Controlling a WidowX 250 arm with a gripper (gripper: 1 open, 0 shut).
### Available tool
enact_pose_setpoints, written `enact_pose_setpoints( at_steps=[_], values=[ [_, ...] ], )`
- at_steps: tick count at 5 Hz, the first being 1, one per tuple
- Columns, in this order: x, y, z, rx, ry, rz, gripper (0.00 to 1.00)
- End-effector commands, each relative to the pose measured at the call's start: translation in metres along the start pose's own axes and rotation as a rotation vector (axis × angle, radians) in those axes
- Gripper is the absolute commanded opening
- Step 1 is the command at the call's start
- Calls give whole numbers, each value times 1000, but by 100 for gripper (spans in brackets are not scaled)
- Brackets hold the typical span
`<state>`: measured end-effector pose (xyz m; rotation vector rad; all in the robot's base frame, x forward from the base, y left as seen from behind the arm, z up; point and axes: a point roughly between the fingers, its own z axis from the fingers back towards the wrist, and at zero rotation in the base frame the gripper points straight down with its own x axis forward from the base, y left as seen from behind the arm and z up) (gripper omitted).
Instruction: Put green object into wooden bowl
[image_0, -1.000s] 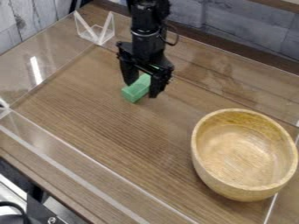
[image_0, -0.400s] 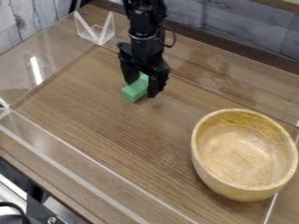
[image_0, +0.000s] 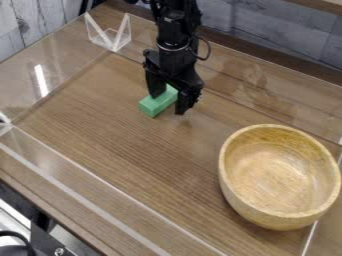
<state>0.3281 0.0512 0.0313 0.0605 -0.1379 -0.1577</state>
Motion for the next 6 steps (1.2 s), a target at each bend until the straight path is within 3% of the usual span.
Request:
enact_pose_setpoints(
  at_steps=[1,2,3,4,5,6],
  values=[
    [-2,18,-1,7,-15,14,100],
    [-9,18,-4,3,-14,-19,100],
    [-16,11,4,-18,-26,-51,100],
    [-16,0,6,-36,-36,-100,0],
    [-19,-10,11,-56,-44,-137,0],
    [-11,-13,15,-66,-47,-112,100]
  ],
)
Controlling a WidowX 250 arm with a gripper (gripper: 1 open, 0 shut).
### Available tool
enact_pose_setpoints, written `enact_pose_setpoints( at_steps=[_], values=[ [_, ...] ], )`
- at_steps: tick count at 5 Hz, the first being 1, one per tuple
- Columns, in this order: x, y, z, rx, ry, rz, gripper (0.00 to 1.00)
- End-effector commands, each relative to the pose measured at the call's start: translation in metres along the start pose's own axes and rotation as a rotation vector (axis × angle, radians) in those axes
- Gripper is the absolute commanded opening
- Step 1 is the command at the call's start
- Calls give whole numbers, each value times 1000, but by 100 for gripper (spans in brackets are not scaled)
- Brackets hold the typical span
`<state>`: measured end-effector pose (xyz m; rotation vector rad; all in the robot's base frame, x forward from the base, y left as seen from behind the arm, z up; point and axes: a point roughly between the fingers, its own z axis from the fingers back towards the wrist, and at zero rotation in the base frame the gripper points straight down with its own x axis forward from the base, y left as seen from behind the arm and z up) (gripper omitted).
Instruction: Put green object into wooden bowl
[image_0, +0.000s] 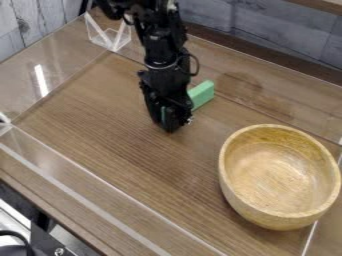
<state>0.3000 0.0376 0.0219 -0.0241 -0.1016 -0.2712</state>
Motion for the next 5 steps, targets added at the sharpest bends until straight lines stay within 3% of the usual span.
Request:
enact_pose_setpoints(
  at_steps=[1,2,3,4,5],
  values=[
    [19,2,25,28,-79,24,0],
    [23,-1,28,22,-87,38,0],
    [22,0,49,53,-117,61,0],
    [19,-15,88,69,-156,51,0],
    [14,-51,94,47,-157,26,0]
  ],
)
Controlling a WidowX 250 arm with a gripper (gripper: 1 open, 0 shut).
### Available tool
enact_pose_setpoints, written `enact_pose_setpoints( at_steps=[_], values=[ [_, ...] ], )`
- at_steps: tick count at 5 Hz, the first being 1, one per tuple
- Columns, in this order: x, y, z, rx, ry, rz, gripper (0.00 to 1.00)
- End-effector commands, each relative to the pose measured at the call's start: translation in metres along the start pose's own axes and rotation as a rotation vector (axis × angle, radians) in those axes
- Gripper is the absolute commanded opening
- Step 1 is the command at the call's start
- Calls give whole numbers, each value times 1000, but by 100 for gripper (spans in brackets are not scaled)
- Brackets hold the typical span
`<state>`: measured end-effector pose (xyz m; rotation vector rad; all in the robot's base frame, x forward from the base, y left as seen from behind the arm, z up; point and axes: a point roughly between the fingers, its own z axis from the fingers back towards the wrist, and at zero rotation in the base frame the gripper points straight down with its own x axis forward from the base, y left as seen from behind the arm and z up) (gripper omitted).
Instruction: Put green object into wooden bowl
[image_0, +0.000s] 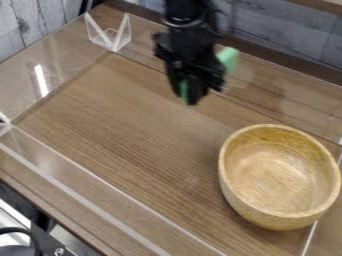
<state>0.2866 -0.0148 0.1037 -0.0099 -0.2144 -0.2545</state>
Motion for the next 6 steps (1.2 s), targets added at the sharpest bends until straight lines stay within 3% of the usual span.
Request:
enact_pose_setpoints(
  at_steps=[1,2,4,6],
  values=[
    [12,-31,6,9,-43,43,0],
    [15,-61,-1,6,-32,90,0],
    [4,-104,-31,-43,-11,-20,0],
    [9,-123,-24,-74,-20,-135,0]
  ],
)
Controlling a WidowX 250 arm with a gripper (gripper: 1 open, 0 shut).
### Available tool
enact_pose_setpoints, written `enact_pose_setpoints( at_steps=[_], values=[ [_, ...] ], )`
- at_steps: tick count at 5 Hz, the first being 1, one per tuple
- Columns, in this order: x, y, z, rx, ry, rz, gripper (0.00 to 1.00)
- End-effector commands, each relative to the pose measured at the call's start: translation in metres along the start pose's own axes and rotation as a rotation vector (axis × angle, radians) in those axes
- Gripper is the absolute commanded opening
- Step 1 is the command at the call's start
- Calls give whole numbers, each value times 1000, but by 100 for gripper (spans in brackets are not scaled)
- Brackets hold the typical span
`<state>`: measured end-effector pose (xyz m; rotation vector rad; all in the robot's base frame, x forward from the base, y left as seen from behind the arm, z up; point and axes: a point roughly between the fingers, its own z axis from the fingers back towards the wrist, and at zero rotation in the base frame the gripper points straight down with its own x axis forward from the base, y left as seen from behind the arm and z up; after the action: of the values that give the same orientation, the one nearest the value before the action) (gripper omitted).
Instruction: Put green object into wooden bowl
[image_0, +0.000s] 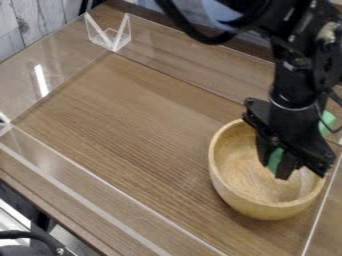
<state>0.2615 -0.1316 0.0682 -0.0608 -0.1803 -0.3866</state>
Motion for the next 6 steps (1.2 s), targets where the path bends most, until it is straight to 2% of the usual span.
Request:
enact_pose_setpoints(
  at_steps=[1,3,5,6],
  values=[
    [17,0,12,-2,-52,8,0],
    [28,5,17,-1,-60,42,0],
    [5,-13,26,-27,-67,-53,0],
    [6,-6,20,-30,-70,-60,0]
  ],
)
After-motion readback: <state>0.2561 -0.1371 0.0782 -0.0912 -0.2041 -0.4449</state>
